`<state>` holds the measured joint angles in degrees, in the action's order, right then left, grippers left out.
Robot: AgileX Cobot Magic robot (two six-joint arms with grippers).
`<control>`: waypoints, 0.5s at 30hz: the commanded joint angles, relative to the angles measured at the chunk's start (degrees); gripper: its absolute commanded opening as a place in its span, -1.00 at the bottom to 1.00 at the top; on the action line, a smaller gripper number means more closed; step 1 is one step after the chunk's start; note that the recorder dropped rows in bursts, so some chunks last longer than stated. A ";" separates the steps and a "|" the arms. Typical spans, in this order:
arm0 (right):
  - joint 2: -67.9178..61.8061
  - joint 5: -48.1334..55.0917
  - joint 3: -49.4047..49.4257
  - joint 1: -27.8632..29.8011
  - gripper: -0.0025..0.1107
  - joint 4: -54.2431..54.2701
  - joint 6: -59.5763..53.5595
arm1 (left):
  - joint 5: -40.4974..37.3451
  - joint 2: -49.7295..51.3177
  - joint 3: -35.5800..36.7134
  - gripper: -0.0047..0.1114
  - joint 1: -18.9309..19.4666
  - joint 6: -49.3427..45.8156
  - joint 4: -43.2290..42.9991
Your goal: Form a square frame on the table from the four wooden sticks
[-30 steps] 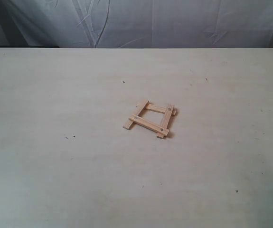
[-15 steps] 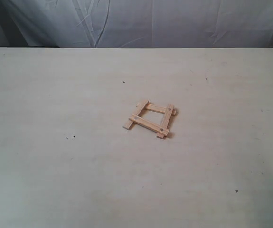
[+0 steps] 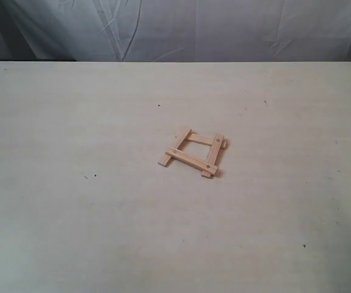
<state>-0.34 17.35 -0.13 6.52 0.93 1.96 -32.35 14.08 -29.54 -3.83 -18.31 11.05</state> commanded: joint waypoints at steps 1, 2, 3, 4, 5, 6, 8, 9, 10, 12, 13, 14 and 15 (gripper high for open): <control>0.34 -0.30 0.13 0.38 -0.95 0.07 -0.46 | 3.35 -5.59 6.54 -0.92 1.98 0.37 1.16; 0.34 -0.30 0.13 0.38 -0.95 0.07 -0.46 | 4.53 -7.18 8.82 -0.92 2.13 0.37 0.99; 0.34 -0.30 0.13 0.38 -0.95 0.07 -0.46 | 5.80 -8.84 11.16 -0.92 2.13 0.37 0.68; 0.34 -0.30 0.13 0.38 -0.95 0.07 -0.46 | 7.39 -10.14 13.10 -0.92 2.13 0.37 0.41; 0.34 -0.30 0.13 0.38 -0.95 0.07 -0.46 | 9.43 -11.59 15.53 -0.92 2.13 0.37 0.42; 0.34 -0.30 0.13 0.38 -0.95 0.07 -0.46 | 12.11 -12.93 17.94 -0.92 2.13 0.37 0.42; 0.34 -0.30 0.13 0.38 -0.95 0.07 -0.46 | 17.30 -14.08 22.12 -0.92 2.13 0.37 0.52; 0.34 -0.30 0.13 0.38 -0.95 0.07 -0.46 | 20.05 -14.08 24.31 -0.92 2.13 0.37 0.52; 0.34 -0.30 0.13 0.38 -0.95 0.07 -0.46 | 22.59 -14.08 25.87 -0.92 2.13 0.37 0.52; 0.34 0.05 0.13 0.38 -0.95 0.07 -0.46 | 26.92 -14.08 29.54 -0.92 2.13 0.37 0.75; 0.34 0.05 0.13 0.38 -0.95 0.07 -0.46 | 28.01 -14.08 29.54 -0.92 2.13 0.14 0.64; 0.34 0.05 0.13 0.38 -0.95 0.07 -0.46 | 27.83 -14.08 29.54 -0.92 2.13 0.14 0.49; 0.34 0.05 0.13 0.38 -0.95 0.07 -0.46 | 24.63 -14.08 29.54 -0.92 2.13 0.14 -0.65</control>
<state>-0.34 17.57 -0.13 6.52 0.93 1.96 -8.08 0.35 -0.61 -1.82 -18.21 11.57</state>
